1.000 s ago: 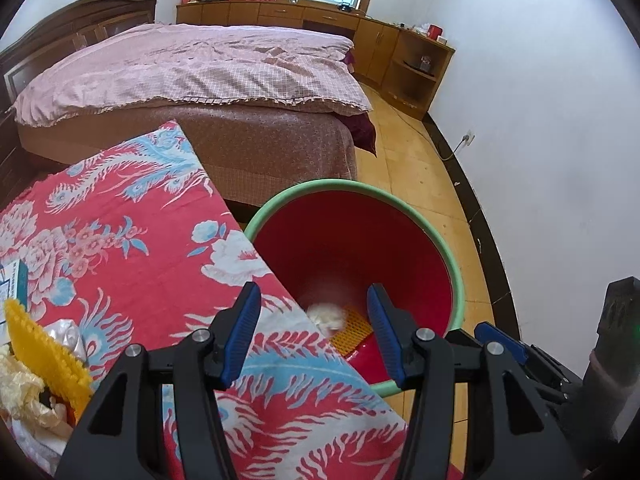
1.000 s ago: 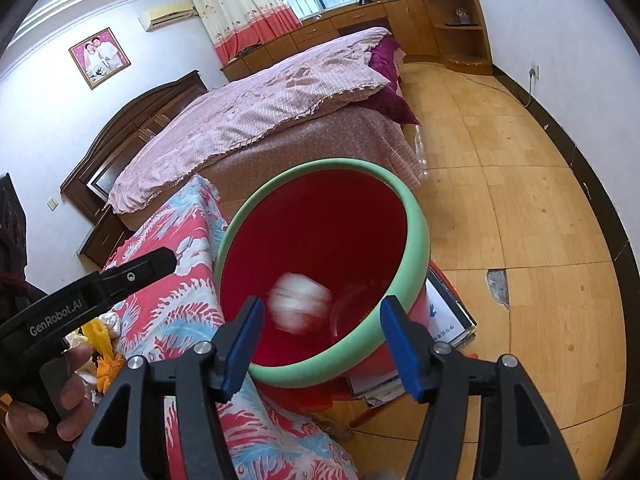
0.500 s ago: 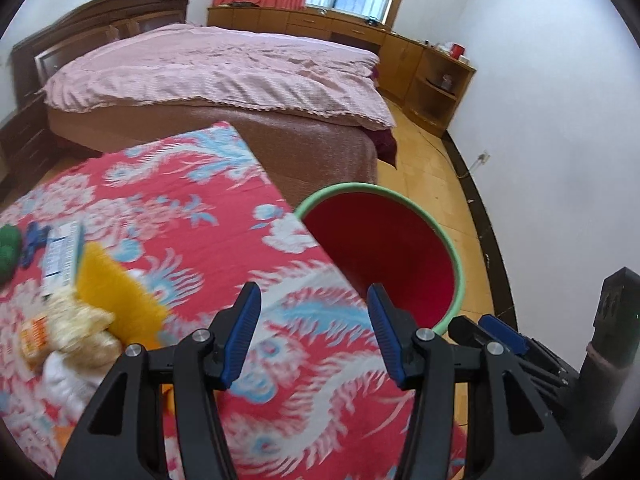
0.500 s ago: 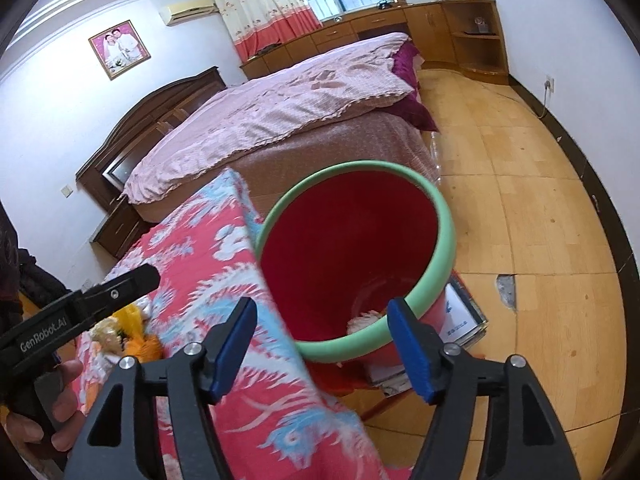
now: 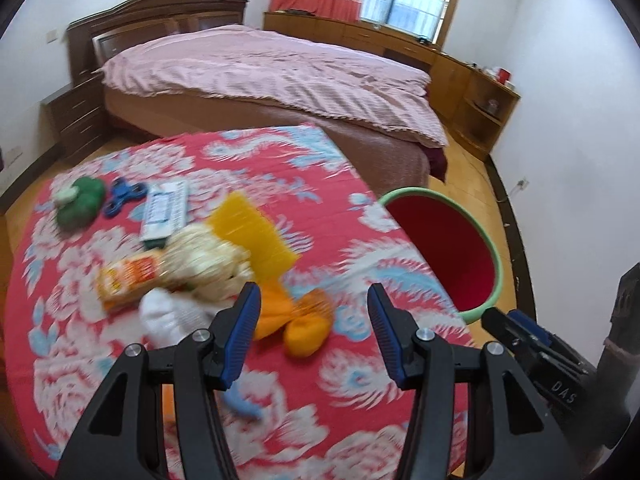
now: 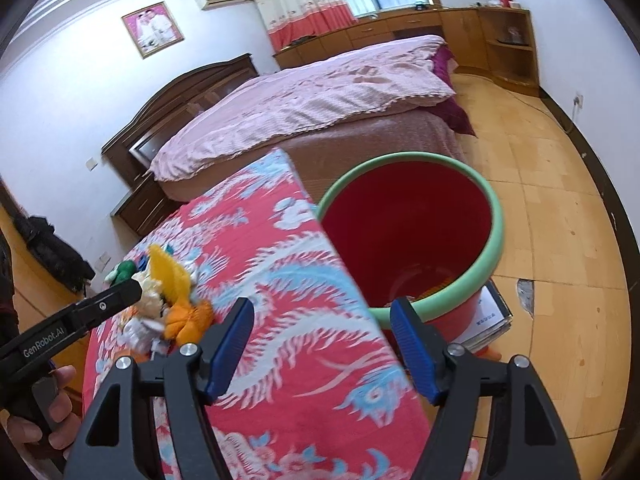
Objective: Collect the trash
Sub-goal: 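Move the left tool to the orange box while the right tool approaches the orange cloth bundle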
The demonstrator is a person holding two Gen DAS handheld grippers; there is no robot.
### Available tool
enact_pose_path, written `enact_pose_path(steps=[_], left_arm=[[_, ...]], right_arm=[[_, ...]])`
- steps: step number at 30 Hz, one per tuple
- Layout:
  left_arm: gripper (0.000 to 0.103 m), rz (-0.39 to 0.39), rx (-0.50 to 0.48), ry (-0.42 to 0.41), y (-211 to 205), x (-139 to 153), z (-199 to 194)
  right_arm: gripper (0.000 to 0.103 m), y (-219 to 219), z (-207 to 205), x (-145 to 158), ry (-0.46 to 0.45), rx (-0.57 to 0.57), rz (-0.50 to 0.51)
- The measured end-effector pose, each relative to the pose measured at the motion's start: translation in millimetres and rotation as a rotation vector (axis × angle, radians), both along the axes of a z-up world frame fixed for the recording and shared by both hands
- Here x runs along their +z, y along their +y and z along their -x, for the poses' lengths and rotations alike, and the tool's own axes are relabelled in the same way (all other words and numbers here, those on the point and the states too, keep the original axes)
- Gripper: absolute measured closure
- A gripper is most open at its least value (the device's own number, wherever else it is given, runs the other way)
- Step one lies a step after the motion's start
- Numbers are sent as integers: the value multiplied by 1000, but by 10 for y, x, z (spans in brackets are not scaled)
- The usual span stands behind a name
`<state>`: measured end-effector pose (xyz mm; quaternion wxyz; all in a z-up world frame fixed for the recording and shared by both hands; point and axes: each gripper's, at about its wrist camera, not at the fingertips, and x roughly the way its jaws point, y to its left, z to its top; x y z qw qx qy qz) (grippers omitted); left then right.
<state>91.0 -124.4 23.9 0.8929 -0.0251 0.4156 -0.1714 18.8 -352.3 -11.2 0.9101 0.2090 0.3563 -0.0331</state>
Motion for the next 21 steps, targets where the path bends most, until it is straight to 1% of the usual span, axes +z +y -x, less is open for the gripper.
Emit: enact_pose_path(steps=[9,13,16,21], left_arm=[[47,-44,119,13,519,-133,155],[47,-34,154,42,706,-251,191],[47,-32,169,67,786,-336,212],[47,-37,163,90,782,-428,238]], right_arm=[[29,390,10,5,6,74,18],[29,513,7,-19,19,96,21],[29,590,-1,-35,27,109,26],[29,693,-19,-72,42,128,36]])
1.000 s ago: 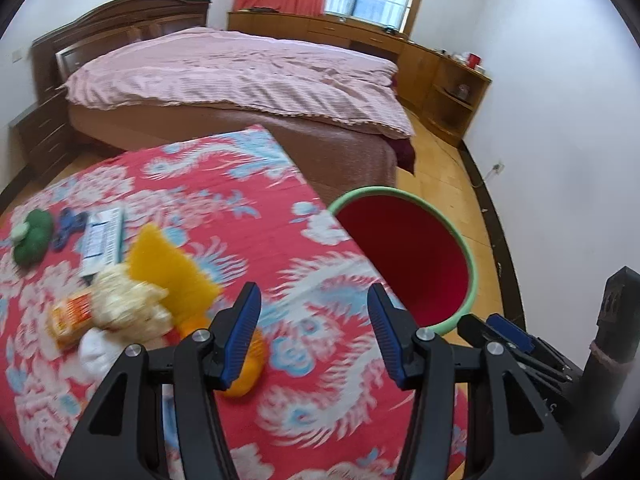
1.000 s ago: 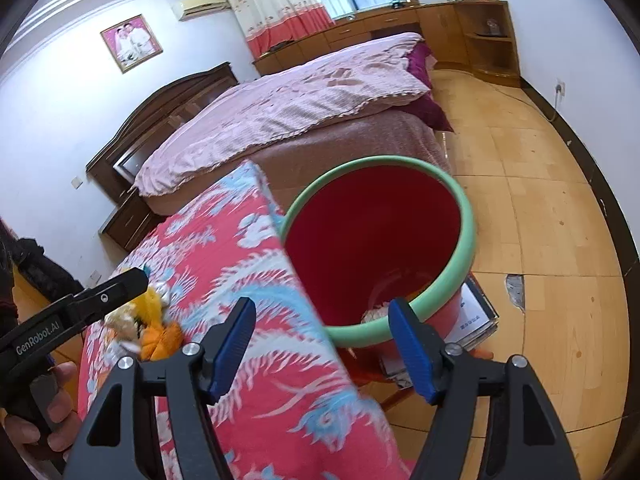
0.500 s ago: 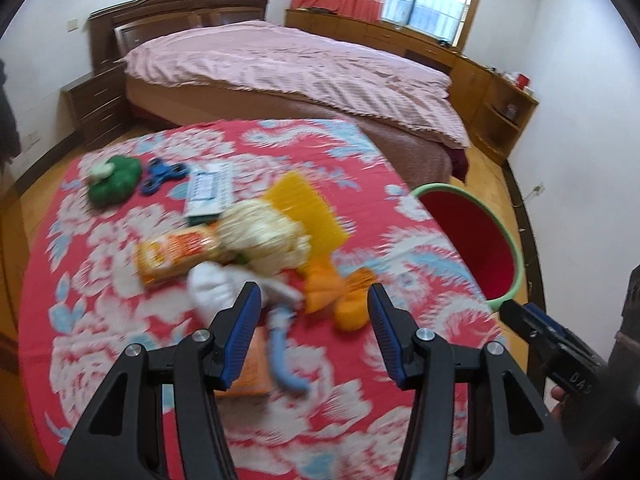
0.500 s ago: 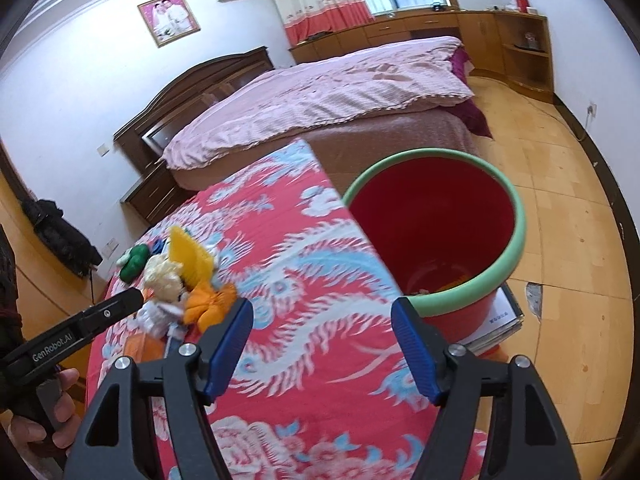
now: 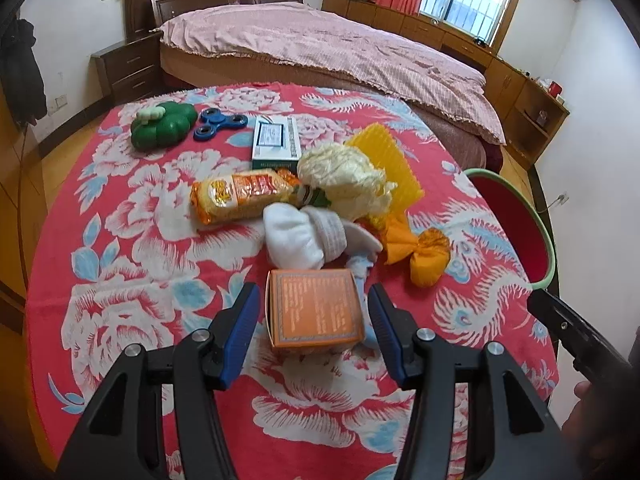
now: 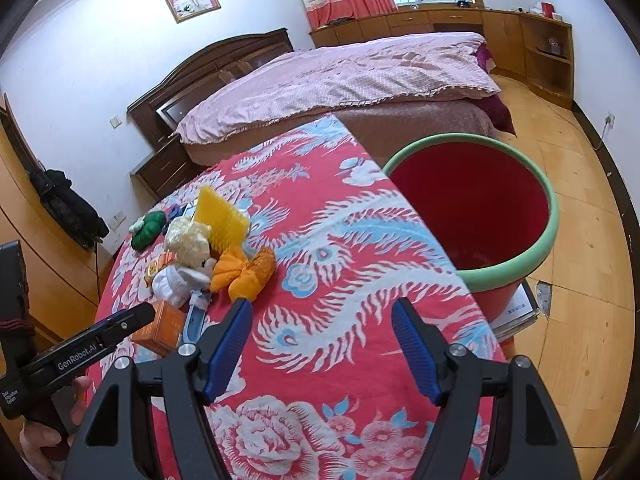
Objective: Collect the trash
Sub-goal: 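Move the left tool to the orange box while the right tool approaches the orange cloth bundle, then grasp the orange box with the left tool while the right tool grasps the orange cloth bundle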
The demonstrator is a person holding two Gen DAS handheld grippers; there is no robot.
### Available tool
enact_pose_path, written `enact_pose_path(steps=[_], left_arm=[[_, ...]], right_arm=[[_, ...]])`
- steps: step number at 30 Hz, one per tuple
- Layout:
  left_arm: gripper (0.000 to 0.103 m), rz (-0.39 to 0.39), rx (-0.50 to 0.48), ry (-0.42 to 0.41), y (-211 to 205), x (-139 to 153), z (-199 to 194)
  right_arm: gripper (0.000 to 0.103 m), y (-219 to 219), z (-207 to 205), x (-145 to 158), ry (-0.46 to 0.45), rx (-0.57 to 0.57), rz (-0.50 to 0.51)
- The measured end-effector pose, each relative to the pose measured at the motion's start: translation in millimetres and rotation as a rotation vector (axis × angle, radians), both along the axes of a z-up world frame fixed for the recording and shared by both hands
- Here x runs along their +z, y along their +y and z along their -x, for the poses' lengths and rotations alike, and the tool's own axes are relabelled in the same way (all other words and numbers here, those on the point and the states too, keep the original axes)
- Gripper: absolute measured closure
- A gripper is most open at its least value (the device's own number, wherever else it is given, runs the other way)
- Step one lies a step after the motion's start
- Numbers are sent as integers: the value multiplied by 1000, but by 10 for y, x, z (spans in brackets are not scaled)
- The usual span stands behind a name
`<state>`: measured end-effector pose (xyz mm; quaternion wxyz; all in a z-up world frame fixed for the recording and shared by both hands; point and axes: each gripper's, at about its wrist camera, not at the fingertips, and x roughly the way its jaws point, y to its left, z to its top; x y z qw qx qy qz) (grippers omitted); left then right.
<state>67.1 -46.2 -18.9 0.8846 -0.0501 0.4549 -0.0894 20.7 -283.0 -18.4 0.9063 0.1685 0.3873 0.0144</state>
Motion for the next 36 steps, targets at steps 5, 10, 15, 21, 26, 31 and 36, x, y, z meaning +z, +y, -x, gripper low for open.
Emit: enact_pose_path(steps=[5,10,15,21,26,31,36], left_arm=[[47,-2,-14,30,-24,-110,-19],[47,6,-7,57,3,-209,-88],[47,41,1,61,84,-225,-152],[48,80,60,62,317,-230,-252],[49,119,67,28,495,-193,-249],[49,42,96,-64,622,-79,-294],[49,48,85,-106,712,-42,-380]], right_arm=[[29,77,-47,-62,24,17,5],[29,130,-95,-96,41,28,3],[29,190,-227,-128,56,44,-2],[29,346,-422,-166,69,69,6],[29,558,-550,-210,81,106,33],[31,654,-630,-240,88,100,45],[46,750,-734,-281,106,90,72]])
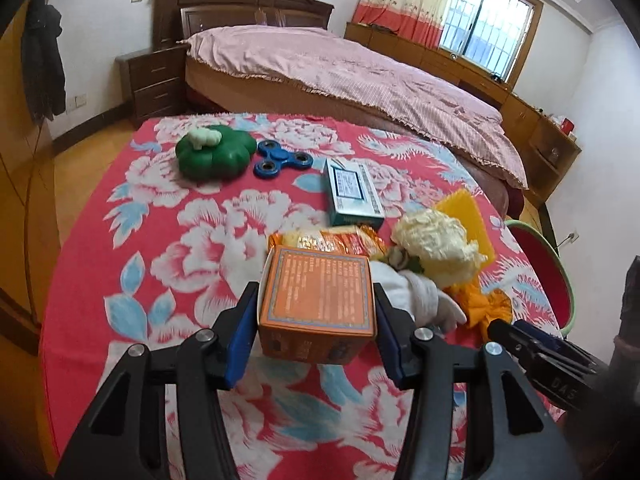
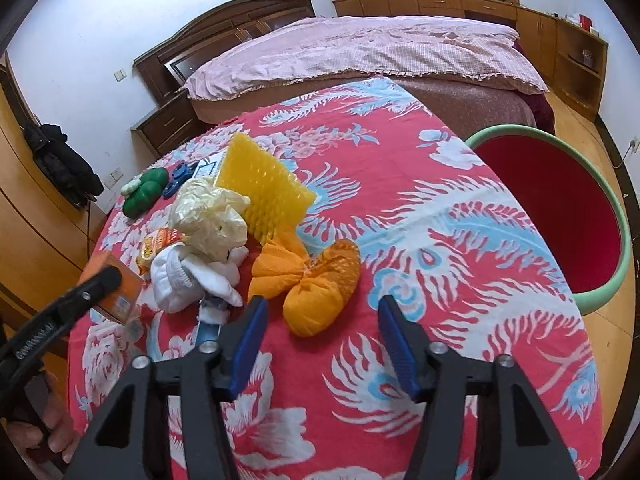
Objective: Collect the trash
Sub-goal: 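Grasp the orange box with the left tool while the right tool grasps the orange cloth bundle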
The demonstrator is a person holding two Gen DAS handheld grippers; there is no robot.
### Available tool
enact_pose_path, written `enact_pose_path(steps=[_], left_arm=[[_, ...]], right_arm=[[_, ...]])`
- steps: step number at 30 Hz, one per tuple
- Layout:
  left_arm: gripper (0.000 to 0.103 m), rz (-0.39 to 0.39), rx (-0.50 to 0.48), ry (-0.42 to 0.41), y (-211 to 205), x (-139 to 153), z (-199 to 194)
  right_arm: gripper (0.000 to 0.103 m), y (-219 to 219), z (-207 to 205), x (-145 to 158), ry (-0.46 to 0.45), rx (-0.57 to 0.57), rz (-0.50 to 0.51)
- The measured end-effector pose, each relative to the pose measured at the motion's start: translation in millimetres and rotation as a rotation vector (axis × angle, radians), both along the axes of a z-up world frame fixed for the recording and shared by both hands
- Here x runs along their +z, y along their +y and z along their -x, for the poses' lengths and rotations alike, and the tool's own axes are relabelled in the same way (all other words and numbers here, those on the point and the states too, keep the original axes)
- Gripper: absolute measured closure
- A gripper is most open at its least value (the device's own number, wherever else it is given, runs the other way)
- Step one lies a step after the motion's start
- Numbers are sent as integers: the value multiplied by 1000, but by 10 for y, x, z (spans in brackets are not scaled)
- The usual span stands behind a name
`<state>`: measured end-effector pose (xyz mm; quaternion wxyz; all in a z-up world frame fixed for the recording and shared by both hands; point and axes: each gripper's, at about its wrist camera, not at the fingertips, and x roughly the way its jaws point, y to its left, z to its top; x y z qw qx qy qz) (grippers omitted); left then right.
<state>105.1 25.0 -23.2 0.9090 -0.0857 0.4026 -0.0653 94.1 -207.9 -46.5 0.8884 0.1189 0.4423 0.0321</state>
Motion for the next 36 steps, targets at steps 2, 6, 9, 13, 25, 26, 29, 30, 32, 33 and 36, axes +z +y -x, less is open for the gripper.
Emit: enact_pose_path(steps=[2,6,9,13,25,26,29,30,32,33,36], left_arm=[[49,15,-19,-1,2,-22,-31],[49,30,-55,-1,-11,-46,-97],[49,39,-79,3,-22,-59,-148],[49,51,-90,4,-29,-56,-172],[49,36,-86,-33,-164,217,2],[49,34,-89,-36,-186,236,11],[49,49,-111,-30,-293,296,22],[49,58,-123,-21,-337,310,18],[49,69,-148,-10,-452,344,9],[49,70,-158,-8,-510,364,5],[49,77,-196,-4,-708,429,-8]], right_arm=[[51,13,-40,-30,14,-13,7],[60,40,-64,-71,20,-35,13],[72,69,-58,-79,15,-45,23],[78,61,-6,-49,6,-58,22],[79,-196,278,307,-84,-90,21],[79,-236,296,333,-88,-93,17],[79,-332,331,369,-87,-94,14],[79,-363,348,381,-86,-94,10],[79,-431,370,397,-89,-95,0],[79,-472,387,409,-92,-97,-4],[79,-611,443,449,-106,-108,-17]])
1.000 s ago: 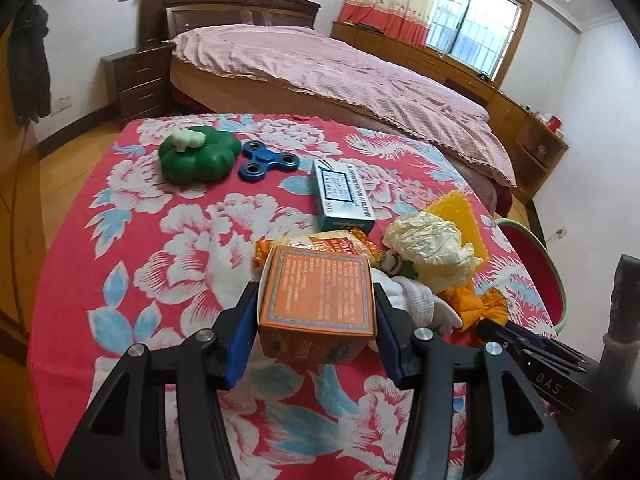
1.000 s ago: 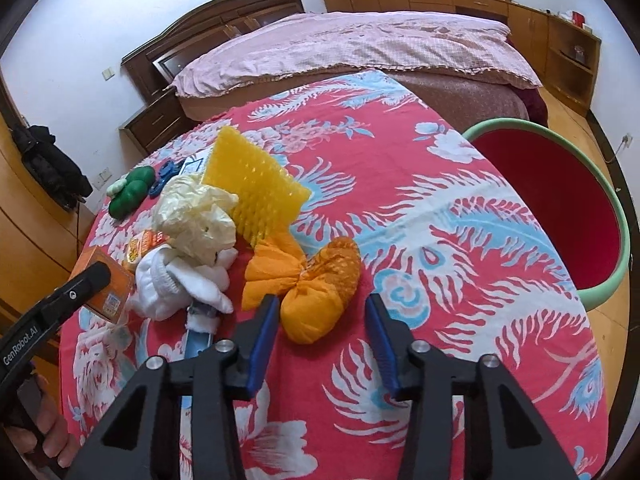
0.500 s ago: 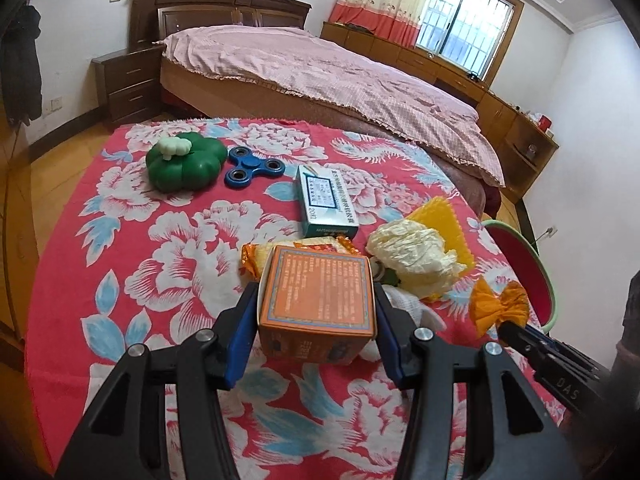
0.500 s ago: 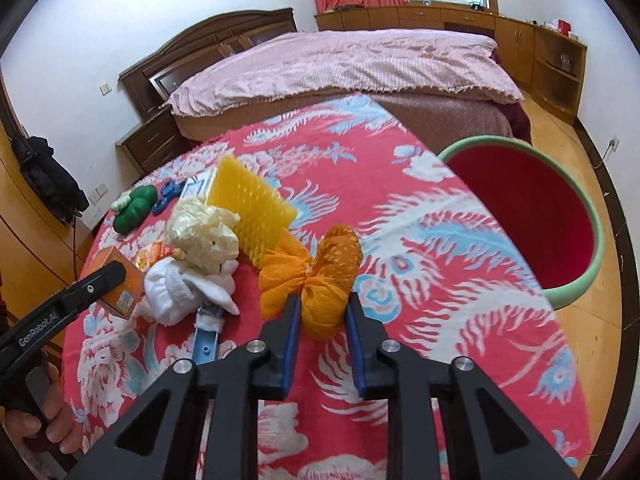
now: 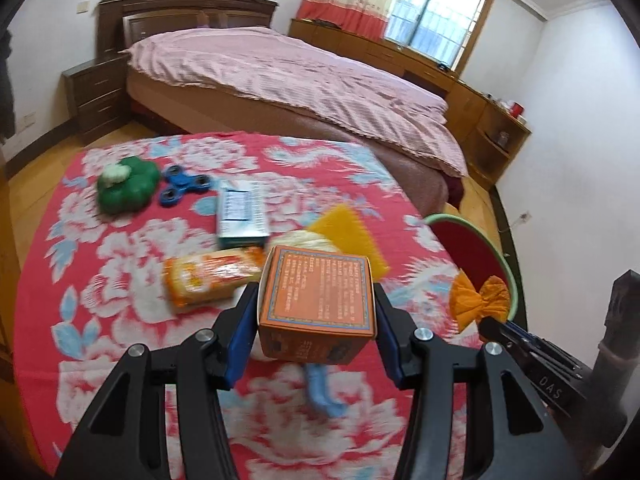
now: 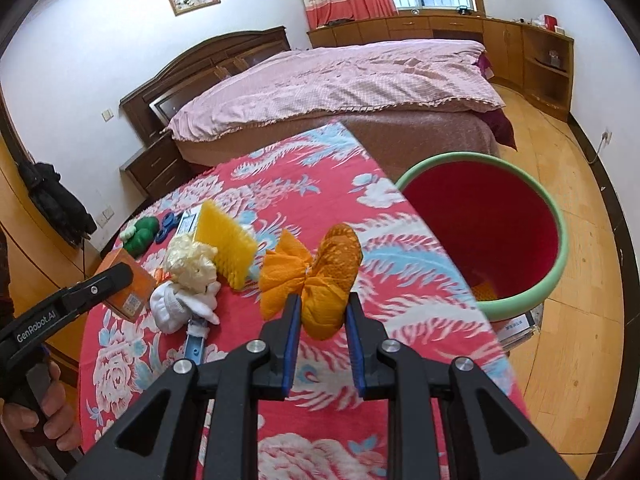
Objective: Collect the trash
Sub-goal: 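Grasp the orange box with the left tool while the right tool grasps the orange cloth bundle, then carry the box and cloth over the red bucket and open both tools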
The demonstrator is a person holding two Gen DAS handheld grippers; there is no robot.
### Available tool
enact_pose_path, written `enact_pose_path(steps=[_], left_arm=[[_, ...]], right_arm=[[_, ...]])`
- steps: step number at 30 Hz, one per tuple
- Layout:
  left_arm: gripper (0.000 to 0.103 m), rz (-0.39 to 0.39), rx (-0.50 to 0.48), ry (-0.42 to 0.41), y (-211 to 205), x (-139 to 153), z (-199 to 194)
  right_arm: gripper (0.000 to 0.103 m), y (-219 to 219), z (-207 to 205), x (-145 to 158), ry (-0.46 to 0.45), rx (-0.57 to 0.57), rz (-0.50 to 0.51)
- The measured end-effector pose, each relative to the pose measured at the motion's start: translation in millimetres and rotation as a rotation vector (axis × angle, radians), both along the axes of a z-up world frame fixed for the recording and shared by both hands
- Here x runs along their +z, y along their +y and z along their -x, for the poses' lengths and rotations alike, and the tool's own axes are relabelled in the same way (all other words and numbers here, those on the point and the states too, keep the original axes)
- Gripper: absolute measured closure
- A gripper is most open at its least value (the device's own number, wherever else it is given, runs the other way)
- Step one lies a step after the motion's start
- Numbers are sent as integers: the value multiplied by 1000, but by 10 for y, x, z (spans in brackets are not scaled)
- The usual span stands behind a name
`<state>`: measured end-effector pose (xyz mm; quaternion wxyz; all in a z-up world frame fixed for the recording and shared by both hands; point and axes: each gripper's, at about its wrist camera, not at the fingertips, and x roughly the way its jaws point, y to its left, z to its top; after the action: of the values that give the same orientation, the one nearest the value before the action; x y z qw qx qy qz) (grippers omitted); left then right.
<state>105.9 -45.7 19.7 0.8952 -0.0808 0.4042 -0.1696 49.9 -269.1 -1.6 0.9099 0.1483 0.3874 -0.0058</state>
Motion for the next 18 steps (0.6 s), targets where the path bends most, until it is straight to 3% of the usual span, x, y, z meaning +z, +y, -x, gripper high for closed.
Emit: enact_pose_path(steps=[12,18], left_arm=[[49,-7,-141,6,-950,98,-177],[49,-19,-251,46,-1537,-21,-270]], right_arm=[[79,-710,79,53,-58,-95,-29],[78,-1102,44,-36,-60,-155,-64]])
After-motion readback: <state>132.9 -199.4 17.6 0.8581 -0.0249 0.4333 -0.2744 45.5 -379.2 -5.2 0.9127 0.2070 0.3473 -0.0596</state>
